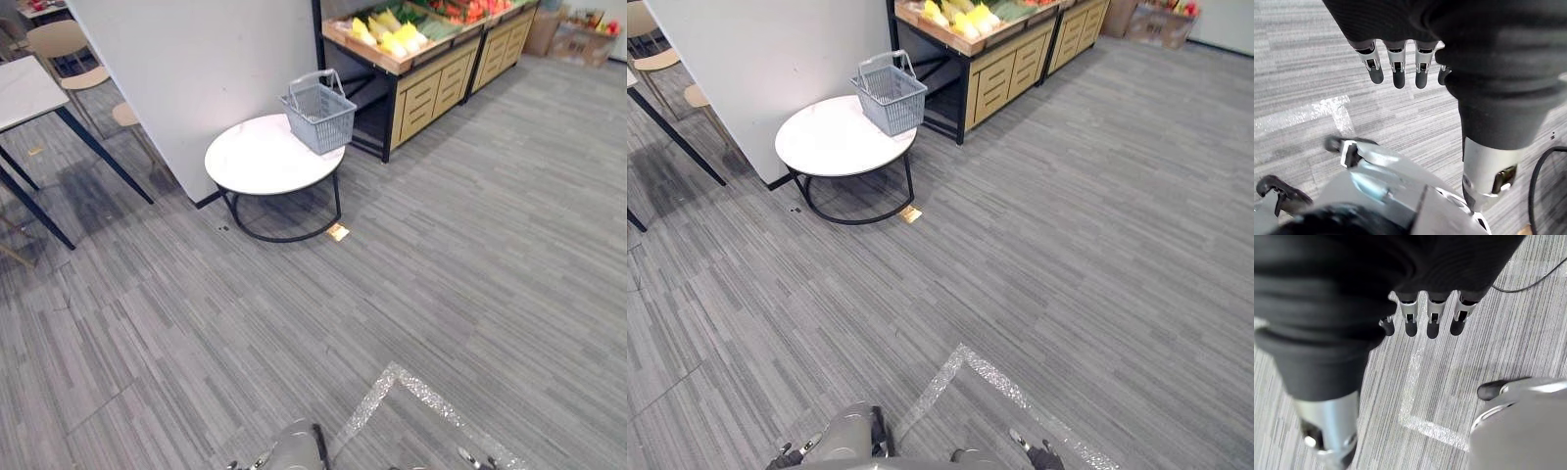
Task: Pick vegetable in the basket
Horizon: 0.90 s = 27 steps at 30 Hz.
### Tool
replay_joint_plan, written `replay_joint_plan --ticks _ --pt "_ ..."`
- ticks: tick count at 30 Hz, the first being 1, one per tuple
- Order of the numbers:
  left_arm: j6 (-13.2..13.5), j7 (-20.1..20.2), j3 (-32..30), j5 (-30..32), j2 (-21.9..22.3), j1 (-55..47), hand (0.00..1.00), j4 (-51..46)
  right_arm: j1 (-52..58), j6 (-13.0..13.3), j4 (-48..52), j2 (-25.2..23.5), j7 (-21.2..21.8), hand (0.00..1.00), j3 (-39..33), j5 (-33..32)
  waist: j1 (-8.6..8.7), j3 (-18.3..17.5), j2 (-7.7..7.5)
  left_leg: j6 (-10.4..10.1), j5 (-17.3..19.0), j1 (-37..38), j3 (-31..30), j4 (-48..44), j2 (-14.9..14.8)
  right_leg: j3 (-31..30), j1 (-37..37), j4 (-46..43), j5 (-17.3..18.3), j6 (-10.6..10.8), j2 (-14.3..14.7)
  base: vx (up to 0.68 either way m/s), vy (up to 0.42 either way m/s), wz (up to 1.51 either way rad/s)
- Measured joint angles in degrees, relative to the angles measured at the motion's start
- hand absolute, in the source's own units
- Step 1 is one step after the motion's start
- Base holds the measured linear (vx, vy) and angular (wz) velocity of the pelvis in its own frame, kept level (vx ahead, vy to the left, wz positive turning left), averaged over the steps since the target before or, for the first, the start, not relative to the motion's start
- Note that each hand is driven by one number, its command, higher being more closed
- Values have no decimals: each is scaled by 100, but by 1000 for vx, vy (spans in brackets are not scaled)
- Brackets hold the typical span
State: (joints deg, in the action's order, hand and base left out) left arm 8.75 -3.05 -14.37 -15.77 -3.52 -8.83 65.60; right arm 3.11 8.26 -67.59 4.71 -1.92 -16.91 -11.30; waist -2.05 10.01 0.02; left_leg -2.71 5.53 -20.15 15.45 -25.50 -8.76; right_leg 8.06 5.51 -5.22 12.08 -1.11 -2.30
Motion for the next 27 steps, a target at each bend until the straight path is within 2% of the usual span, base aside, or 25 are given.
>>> replay_joint_plan --ticks 2,4,5,6,7,8,9,10,11,12,13,14,15,16,17,19,21,22,23,24,25,26,27 --pt "2 -40 -12 70 75 -40 0 -15 0 7 155 2 -11 0 101 2 -37 -14 124 -108 -612 21 33 1670 31 -144 217 139 129 239 17 397 155 -32" --pt "5 -47 -82 89 113 -54 0 -27 60 26 209 -4 -8 0 169 7 -148 -73 210 -102 -790 20 26 2179 -21 -286 449 178 282 445 -13 456 217 -46" --pt "9 -33 -100 85 116 -56 0 -31 108 38 190 -25 -7 0 156 7 -187 -97 202 -52 -1000 26 1 2107 -43 -347 549 213 369 510 -66 542 303 -64" --pt "20 38 -136 92 69 -133 0 -39 160 44 138 -96 1 0 117 8 -278 -286 81 212 -1374 1 78 1810 125 -476 677 250 474 661 -334 561 292 -43" --pt "71 68 -147 95 -34 -139 0 -62 163 47 110 -248 18 0 59 15 -267 -525 -170 413 -1060 -98 247 1643 365 -564 510 100 416 775 -629 688 321 -32" --pt "98 80 -138 96 -53 -116 0 -70 153 47 117 -311 49 0 -22 20 -260 -589 -212 478 -956 -132 300 1566 425 -614 392 -64 337 840 -720 693 302 -5" --pt "110 95 -110 98 -89 -21 0 -46 161 48 100 -383 127 0 -131 25 -247 -669 -238 704 -804 -118 379 1361 536 -782 240 -466 48 777 -840 575 266 2" --pt "112 94 -45 100 -106 16 0 -37 161 46 77 -378 137 0 -153 30 -231 -676 -237 779 -743 -61 422 1326 567 -844 161 -663 -105 765 -867 551 279 -3" --pt "111 101 133 139 -157 28 0 -50 150 49 67 -369 165 0 -307 63 -228 -670 -230 775 -570 168 418 1369 633 -888 -97 -1393 -474 769 -889 423 229 -8" --pt "107 101 176 133 -163 19 0 -57 153 49 49 -347 167 0 -353 82 -222 -666 -219 750 -424 362 411 1452 650 -845 -284 -1934 -676 872 -906 497 287 -10" --pt "106 100 290 139 -243 -6 0 -53 162 52 -15 -336 164 0 -391 125 -158 -642 -270 744 -230 828 402 1677 764 -780 -704 -3233 -1324 1003 -1042 456 262 5" --pt "100 96 527 139 -370 -38 0 -44 156 63 -3 -333 166 0 -401 128 -29 -604 -281 745 -45 1217 326 1746 869 -609 -1145 -4443 -1425 1029 -1223 442 242 18" --pt "97 97 618 139 -413 -46 0 -35 157 78 41 -318 174 0 -392 131 59 -600 -283 752 54 1390 259 1749 893 -463 -1297 -4902 -1383 966 -1297 507 220 30" --pt "99 99 708 138 -429 -21 0 -16 180 108 88 -285 172 0 -380 130 130 -587 -271 743 207 1769 186 1807 940 -170 -1587 -5508 -1211 769 -1370 488 168 30" --pt "107 98 728 138 -410 22 0 -13 210 129 146 -282 171 0 -418 124 165 -570 -242 707 281 2155 147 2000 966 110 -1847 -5748 -877 680 -1377 487 143 26" --pt "108 89 709 139 -352 137 0 -14 211 187 200 -282 174 0 -554 118 186 -544 -193 679 354 2633 88 2276 982 573 -2270 -5537 -476 542 -1361 393 39 17" --pt "108 72 572 139 -256 254 0 -17 226 196 258 -285 182 0 -670 118 195 -500 -158 604 478 2883 -6 2373 959 1040 -2553 -4684 -306 471 -1338 381 -31 23" --pt "109 60 429 138 -135 348 0 -24 262 197 268 -294 176 0 -746 115 206 -454 -127 541 580 3010 -72 2397 915 1279 -2649 -3847 -303 456 -1294 408 -103 32" --pt "105 58 291 138 1 414 0 -27 281 184 298 -296 172 0 -744 112 200 -377 -86 447 681 3171 -96 2432 851 1385 -2658 -2855 -373 491 -1201 440 -125 26" --pt "103 59 265 139 19 419 0 -28 280 179 304 -295 172 0 -742 111 200 -368 -81 438 694 3189 -94 2434 839 1385 -2661 -2745 -386 506 -1183 498 -170 12" --pt "105 54 -11 136 247 437 0 -75 326 176 405 -285 171 0 -733 109 198 -289 6 275 894 3392 -104 2433 671 1336 -2711 -1554 -724 498 -983 539 -215 0" --pt "106 50 -150 159 312 470 0 -78 340 172 424 -274 171 0 -725 111 199 -236 58 118 1061 3550 -106 2431 515 1180 -2758 -865 -1093 529 -838 659 -282 2" --pt "108 48 -195 193 329 484 0 -78 360 172 426 -275 171 0 -715 113 200 -221 62 46 1146 3630 -116 2430 441 1048 -2785 -594 -1236 546 -798 685 -320 13"
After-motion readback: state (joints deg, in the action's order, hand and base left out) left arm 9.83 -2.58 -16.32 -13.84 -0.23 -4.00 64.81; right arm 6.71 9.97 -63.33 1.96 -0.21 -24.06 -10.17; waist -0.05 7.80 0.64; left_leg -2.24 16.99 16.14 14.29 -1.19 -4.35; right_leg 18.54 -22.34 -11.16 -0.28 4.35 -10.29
